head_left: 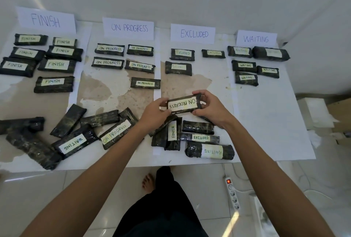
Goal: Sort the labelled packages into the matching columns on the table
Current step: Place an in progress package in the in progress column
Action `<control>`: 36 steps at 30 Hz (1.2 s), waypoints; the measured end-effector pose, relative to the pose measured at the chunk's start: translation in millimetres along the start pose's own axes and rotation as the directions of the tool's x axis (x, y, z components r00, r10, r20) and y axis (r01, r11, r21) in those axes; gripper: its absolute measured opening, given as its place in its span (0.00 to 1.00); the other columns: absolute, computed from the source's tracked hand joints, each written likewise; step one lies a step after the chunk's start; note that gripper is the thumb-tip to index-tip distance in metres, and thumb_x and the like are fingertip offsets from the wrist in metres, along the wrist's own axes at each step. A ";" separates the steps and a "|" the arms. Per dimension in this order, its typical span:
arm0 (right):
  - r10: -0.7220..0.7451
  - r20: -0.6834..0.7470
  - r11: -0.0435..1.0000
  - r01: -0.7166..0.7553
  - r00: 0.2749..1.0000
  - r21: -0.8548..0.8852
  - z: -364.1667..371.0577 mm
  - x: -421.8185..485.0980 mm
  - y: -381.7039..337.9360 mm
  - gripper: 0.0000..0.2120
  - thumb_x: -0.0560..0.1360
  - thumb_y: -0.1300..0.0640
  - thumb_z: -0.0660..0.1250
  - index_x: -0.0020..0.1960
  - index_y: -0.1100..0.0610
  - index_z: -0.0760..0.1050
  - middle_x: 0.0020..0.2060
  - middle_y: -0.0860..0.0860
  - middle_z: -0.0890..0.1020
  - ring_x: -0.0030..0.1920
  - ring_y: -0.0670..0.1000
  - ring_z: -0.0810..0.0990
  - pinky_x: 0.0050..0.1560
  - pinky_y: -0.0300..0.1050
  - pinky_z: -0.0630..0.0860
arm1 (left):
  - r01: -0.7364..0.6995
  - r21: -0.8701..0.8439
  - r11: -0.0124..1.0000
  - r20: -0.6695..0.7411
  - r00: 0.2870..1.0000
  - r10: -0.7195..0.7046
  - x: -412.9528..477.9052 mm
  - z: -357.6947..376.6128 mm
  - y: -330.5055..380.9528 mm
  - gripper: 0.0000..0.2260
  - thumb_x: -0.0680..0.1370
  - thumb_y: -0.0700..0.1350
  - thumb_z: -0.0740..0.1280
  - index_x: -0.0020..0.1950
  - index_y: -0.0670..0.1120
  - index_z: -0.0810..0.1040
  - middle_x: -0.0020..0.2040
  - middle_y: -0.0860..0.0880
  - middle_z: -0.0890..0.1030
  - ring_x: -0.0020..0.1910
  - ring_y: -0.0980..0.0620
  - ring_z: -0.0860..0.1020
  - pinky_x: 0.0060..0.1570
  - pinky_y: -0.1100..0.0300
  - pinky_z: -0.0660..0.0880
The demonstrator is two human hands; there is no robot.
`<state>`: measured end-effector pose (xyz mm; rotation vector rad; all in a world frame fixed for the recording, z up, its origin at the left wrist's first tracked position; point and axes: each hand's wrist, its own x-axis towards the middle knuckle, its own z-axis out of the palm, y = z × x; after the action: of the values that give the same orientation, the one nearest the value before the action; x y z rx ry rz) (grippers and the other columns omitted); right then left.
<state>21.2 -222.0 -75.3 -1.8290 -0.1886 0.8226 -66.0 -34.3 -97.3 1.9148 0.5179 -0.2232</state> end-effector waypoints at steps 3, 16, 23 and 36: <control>0.000 -0.039 0.998 -0.003 0.999 -0.065 2.2 -5.9 1.0 0.27 0.67 0.71 0.73 0.59 0.51 0.71 0.53 0.56 0.78 0.47 0.54 0.82 0.51 0.51 0.80 | 0.036 -0.140 0.990 -0.021 0.999 -0.039 -2.1 -0.4 3.7 0.20 0.77 0.39 0.65 0.69 0.48 0.69 0.55 0.49 0.78 0.41 0.55 0.78 0.35 0.64 0.77; 0.051 0.015 0.990 -0.048 0.999 -0.132 48.3 -21.7 -32.6 0.11 0.74 0.57 0.70 0.56 0.53 0.78 0.49 0.51 0.83 0.41 0.41 0.82 0.42 0.36 0.78 | 0.221 -0.583 0.782 0.023 0.966 -0.257 -16.0 -34.0 29.2 0.16 0.76 0.38 0.66 0.64 0.45 0.74 0.46 0.50 0.82 0.42 0.55 0.79 0.36 0.63 0.70; 0.179 -0.079 0.974 -0.165 0.981 0.156 97.0 11.6 -44.6 0.11 0.73 0.64 0.70 0.55 0.61 0.75 0.51 0.57 0.83 0.48 0.54 0.83 0.48 0.48 0.82 | 0.020 0.136 0.990 -0.070 0.998 -0.011 -14.8 -51.6 16.0 0.38 0.67 0.49 0.74 0.73 0.47 0.59 0.63 0.45 0.68 0.61 0.46 0.70 0.60 0.49 0.72; 0.011 -0.041 0.931 -0.025 0.999 -0.363 117.6 96.7 -43.5 0.12 0.73 0.58 0.69 0.56 0.56 0.75 0.50 0.51 0.80 0.49 0.50 0.78 0.47 0.40 0.74 | 0.001 0.660 0.751 -0.125 0.986 0.109 62.5 -130.6 -46.9 0.35 0.68 0.35 0.69 0.73 0.46 0.62 0.62 0.45 0.74 0.59 0.43 0.73 0.58 0.47 0.71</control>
<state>32.1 -66.5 -102.8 -2.1954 -0.3176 0.8037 -42.9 115.6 -109.1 2.6610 0.5274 -0.2386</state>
